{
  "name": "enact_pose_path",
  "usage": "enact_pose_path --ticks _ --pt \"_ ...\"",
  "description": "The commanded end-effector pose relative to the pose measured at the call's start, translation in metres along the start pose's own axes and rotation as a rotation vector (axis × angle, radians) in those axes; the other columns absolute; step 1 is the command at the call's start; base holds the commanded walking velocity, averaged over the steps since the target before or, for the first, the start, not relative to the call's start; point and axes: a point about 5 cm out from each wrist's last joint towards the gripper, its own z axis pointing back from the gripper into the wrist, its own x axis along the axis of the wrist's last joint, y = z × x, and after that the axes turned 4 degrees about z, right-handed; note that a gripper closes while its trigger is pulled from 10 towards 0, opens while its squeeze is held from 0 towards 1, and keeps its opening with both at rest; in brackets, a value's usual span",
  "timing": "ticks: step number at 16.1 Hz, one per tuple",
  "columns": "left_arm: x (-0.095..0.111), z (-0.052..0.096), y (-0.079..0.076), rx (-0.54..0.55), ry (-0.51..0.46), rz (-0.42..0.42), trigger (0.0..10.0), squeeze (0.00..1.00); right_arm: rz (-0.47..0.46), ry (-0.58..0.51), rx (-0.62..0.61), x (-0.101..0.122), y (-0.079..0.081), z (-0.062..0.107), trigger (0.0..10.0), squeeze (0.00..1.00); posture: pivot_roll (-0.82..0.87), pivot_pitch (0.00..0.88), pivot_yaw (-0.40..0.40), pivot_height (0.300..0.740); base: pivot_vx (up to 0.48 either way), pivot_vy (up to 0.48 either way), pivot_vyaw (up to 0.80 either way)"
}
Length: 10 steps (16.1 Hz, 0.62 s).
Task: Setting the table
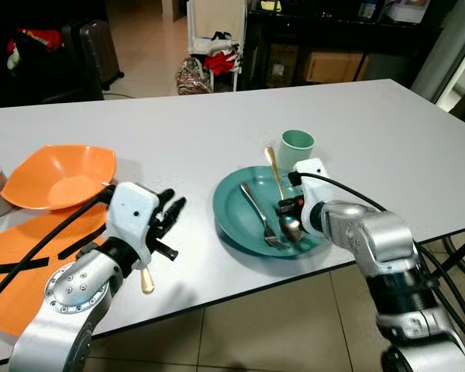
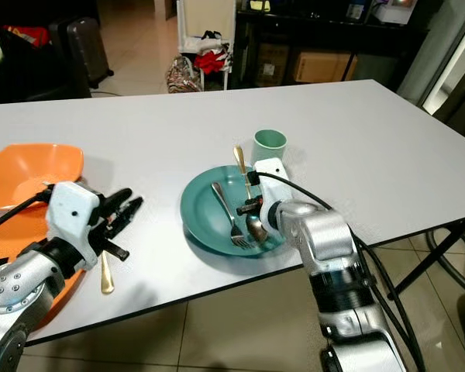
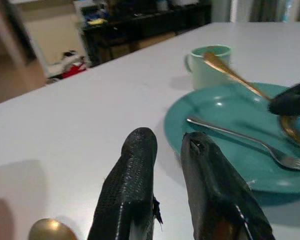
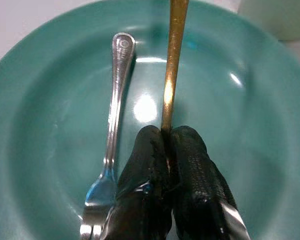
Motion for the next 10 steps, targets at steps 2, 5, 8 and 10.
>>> enact_pose_path --ticks 2,5,8,10 --pt "0.005 0.001 -0.007 -0.100 0.009 -0.021 10.0 0.00 -0.039 0.026 0.022 0.006 -0.006 0.003 10.0 0.00 -0.01 0.000 -0.040 0.740 0.000 0.000 0.00" --pt "0.004 0.003 -0.010 -0.160 0.031 -0.036 10.0 0.00 -0.045 0.074 0.024 0.003 -0.007 0.003 10.0 0.00 0.00 0.000 -0.037 0.740 0.000 0.000 0.00" --pt "0.006 0.003 -0.007 -0.185 0.043 -0.054 10.0 0.00 -0.064 0.091 0.042 0.008 -0.011 0.004 10.0 0.00 0.00 0.000 -0.036 0.740 0.000 0.000 0.00" --pt "0.007 0.002 -0.004 -0.189 0.044 -0.062 10.0 0.00 -0.070 0.092 0.062 0.013 -0.015 0.009 10.0 0.00 0.00 0.000 -0.034 0.740 0.000 0.000 0.00"
